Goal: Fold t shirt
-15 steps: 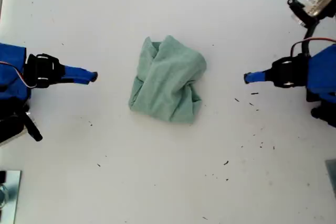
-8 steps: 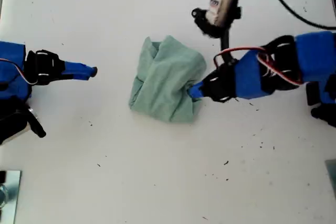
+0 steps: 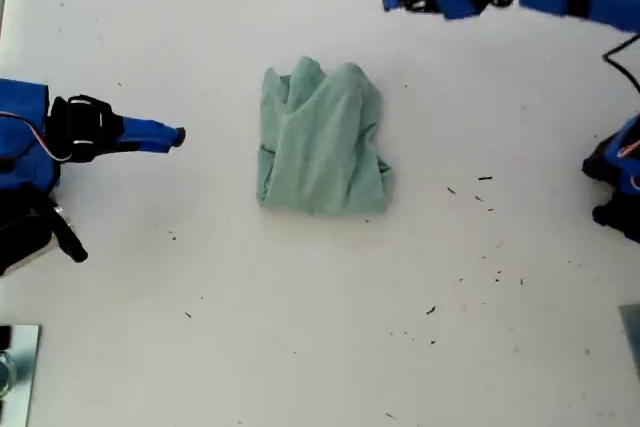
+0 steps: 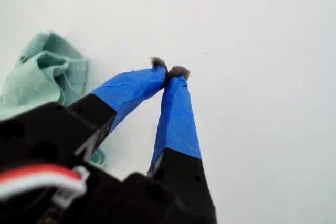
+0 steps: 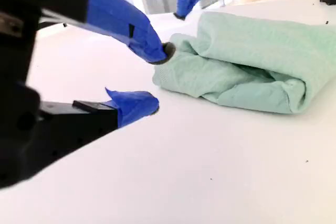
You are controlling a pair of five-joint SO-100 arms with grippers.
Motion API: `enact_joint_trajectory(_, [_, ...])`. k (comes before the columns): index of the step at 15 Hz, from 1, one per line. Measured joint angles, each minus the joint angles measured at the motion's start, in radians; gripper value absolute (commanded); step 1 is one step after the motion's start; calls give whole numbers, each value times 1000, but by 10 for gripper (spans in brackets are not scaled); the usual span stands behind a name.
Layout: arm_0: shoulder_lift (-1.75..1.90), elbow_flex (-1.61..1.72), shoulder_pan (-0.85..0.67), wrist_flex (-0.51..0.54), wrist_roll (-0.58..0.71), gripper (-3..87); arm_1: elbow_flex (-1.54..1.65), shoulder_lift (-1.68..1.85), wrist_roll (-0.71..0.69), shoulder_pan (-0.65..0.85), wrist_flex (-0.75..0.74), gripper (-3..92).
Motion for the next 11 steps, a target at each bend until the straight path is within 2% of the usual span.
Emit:
enact_joint_trajectory(3, [0,0,0,0,0,113,21,249,-25,-86,238,24])
enact_joint_trajectory(4, [0,0,0,0,0,113,153,434,-5,-127,250,24])
enact_joint_trajectory(7, [0,0,0,0,0,113,781,1123,175,-225,290,24])
enact_joint_trajectory(9, [0,0,0,0,0,113,1150,1603,304,-281,469,26])
enact_joint_trajectory(10, [0,0,0,0,0,113,1256,1749,400,-273,612,49])
enact_joint_trajectory(11, [0,0,0,0,0,114,1327,1766,500,-282,670,58])
